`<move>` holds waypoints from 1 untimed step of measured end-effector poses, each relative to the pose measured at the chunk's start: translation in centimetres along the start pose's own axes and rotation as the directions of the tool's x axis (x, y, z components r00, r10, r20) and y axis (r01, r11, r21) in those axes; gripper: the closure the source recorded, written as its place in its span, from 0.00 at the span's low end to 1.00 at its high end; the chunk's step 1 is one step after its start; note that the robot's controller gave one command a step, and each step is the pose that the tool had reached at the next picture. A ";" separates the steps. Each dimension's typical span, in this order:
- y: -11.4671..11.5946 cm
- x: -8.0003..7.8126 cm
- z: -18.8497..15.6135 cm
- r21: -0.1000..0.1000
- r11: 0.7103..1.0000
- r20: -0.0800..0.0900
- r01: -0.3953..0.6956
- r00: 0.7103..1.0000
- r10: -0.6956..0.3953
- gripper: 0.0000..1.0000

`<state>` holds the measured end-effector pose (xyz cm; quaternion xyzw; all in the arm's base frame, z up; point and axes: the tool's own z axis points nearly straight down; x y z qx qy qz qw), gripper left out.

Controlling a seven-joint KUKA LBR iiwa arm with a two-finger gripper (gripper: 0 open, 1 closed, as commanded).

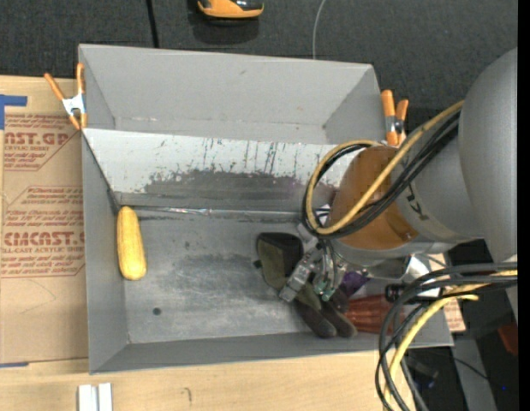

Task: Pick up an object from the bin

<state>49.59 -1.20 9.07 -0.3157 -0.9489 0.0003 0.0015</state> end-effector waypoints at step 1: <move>0.1 -0.1 -1.0 -0.003 1.000 0.004 0.000 1.000 0.000 1.00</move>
Offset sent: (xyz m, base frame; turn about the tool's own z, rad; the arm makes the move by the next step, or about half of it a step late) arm -0.0001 -0.0001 0.0025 0.0000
